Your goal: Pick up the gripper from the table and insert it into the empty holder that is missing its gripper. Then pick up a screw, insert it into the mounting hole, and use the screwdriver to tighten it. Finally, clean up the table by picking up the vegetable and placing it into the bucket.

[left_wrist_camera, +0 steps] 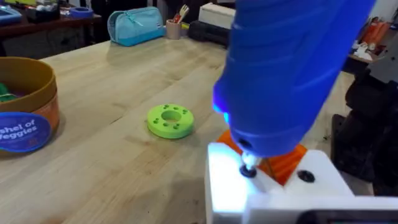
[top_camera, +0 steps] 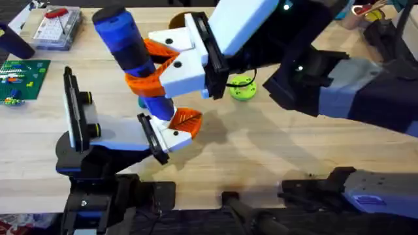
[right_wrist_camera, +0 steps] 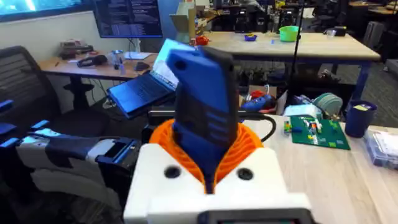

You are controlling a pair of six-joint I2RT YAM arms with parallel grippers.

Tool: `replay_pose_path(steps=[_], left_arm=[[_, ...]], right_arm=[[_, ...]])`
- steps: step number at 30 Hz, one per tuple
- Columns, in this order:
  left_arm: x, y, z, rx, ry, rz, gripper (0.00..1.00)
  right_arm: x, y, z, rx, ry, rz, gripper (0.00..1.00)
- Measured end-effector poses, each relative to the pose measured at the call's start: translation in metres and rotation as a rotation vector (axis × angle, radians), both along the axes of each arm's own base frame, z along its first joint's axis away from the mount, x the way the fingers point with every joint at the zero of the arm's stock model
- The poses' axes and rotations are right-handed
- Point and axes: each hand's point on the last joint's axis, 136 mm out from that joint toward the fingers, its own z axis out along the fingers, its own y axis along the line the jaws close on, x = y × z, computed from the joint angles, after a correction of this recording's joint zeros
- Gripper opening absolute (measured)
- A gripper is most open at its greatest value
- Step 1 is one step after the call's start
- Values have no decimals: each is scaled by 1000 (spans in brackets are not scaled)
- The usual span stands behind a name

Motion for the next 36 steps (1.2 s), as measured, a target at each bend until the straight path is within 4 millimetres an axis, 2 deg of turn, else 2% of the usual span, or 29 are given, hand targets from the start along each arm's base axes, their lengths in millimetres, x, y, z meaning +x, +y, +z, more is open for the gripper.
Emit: replay_pose_path(steps=[16, 19, 24, 27, 30, 36], left_arm=[[0, 0, 0, 0, -1, 2, 10], [0, 0, 0, 0, 0, 1, 10], [0, 0, 0, 0, -1, 1, 10], [0, 0, 0, 0, 0, 1, 10], [0, 0, 0, 0, -1, 1, 10], [0, 0, 0, 0, -1, 1, 10]], right_arm=[[4, 0, 3, 15, 0, -3, 24], [14, -1, 22, 37, -12, -22, 24], [33, -7, 82, 90, -63, -66, 24], [36, -8, 102, 81, -64, -75, 24], [35, -8, 107, 74, -71, -76, 24], [39, -5, 94, 19, -34, -83, 24]])
